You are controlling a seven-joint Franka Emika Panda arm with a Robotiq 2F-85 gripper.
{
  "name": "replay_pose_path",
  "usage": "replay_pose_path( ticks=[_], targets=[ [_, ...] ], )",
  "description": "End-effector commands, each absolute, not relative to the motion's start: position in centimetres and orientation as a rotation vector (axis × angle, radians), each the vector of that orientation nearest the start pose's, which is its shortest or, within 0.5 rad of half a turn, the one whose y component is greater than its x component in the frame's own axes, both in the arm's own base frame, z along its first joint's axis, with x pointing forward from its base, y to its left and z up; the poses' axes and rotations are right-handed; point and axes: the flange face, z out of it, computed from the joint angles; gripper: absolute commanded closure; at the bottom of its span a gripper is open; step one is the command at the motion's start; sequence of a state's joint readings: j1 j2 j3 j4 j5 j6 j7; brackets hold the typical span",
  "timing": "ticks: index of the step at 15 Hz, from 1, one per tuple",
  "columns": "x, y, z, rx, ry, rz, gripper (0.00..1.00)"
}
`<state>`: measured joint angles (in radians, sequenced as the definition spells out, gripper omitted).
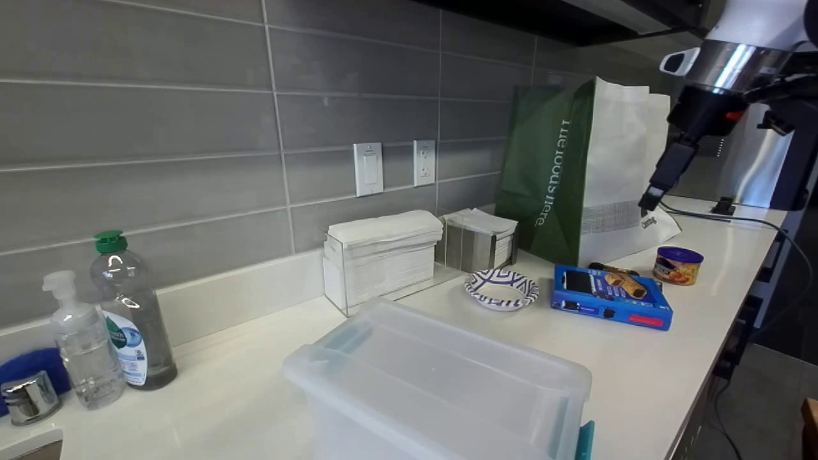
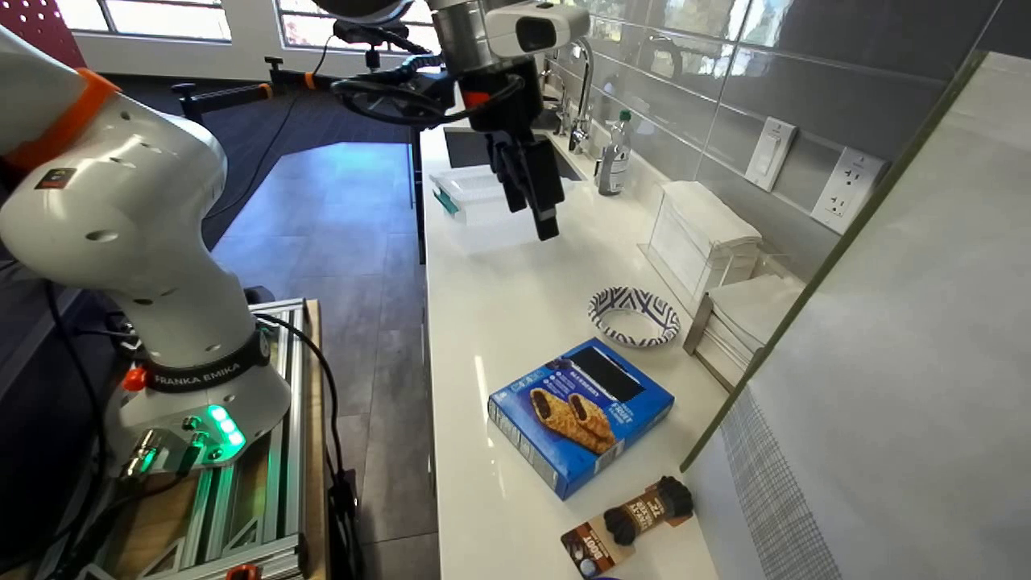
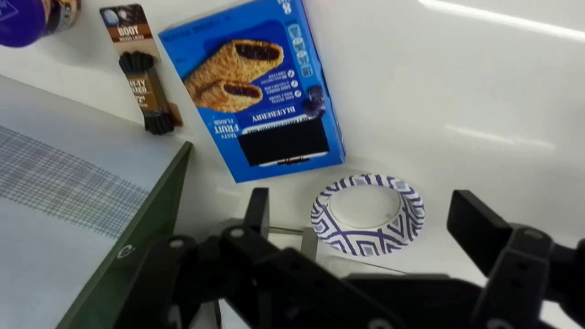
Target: Unstack the black and white bowls.
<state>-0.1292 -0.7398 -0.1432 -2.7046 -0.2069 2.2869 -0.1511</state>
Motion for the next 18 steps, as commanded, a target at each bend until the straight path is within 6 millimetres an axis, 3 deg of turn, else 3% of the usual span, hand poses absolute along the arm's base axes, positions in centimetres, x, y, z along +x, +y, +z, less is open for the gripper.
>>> replay_pose_path(
  ticks=[1, 5, 9, 11, 15, 16, 17, 18],
  targets=[
    [40.6, -8.0, 46.2, -3.271, -0.021, -0.450, 0.00],
    [45.8, -4.7, 44.4, -3.325, -0.032, -0.357, 0.00],
    [49.5, -1.8, 41.5, -3.316, -0.075, -0.284, 0.00],
    [51.5, -1.5, 39.8, -3.254, -0.080, -0.300, 0.00],
    [54.9, -3.0, 36.6, -3.190, 0.023, -0.438, 0.00],
    [55.3, -3.5, 35.9, -3.189, 0.062, -0.411, 0.00],
    [53.6, -3.0, 37.3, -3.208, -0.003, -0.424, 0.00],
    [54.2, -3.4, 36.5, -3.205, 0.015, -0.408, 0.00]
  ],
)
